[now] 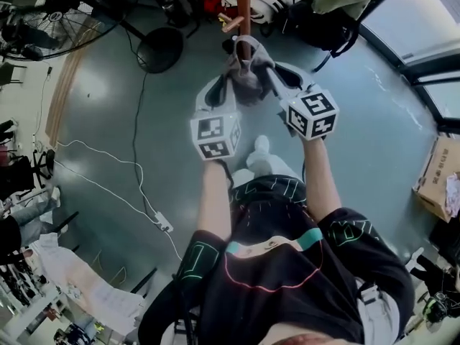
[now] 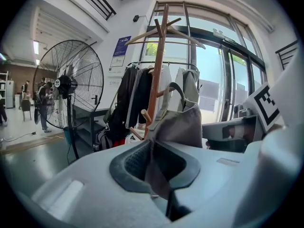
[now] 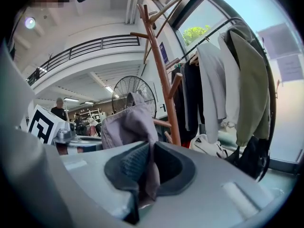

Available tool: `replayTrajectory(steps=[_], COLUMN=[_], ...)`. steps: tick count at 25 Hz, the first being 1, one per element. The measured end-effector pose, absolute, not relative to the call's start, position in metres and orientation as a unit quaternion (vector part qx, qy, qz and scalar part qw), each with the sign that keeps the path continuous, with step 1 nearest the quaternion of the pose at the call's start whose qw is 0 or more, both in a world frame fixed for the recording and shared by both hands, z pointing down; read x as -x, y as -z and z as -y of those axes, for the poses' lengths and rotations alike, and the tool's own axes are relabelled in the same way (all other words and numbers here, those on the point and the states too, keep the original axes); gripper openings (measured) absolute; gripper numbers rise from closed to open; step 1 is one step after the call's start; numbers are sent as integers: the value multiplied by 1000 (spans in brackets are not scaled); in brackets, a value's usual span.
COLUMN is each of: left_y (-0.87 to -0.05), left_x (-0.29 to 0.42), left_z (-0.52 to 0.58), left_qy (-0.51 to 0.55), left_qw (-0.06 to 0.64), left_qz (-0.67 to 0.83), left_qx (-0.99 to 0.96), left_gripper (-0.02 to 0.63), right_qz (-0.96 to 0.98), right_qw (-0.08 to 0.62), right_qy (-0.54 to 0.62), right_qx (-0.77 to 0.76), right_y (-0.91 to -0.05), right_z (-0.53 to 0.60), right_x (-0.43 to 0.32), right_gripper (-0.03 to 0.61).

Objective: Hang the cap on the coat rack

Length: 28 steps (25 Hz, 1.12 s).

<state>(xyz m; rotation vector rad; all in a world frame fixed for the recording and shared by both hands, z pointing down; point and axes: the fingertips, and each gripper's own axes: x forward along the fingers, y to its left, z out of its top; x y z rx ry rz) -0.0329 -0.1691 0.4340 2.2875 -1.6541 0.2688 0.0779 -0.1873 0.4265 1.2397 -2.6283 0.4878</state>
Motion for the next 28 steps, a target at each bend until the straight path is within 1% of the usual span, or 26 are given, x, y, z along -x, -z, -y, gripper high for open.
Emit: replayTrajectory(steps=[4, 11, 17, 28], left_y=[-425, -425, -441, -474], left_x=[35, 48, 67, 69], left_z=[179, 186, 194, 226], left_qy=[-91, -93, -101, -123], left_qw=[138, 138, 159, 186], left_qz=[591, 611, 619, 604], left_qx=[-789, -774, -762, -765], left_gripper=[37, 37, 37, 37], right_qz=[895, 900, 898, 882], right_qw=[87, 88, 103, 116], right_qy=[-158, -169, -188, -220], right_qx=[-408, -391, -385, -399], right_y=[-420, -424, -443, -474], right_z=[202, 219, 228, 257], right_x=[-76, -60, -40, -35], right_gripper=[38, 38, 38, 38])
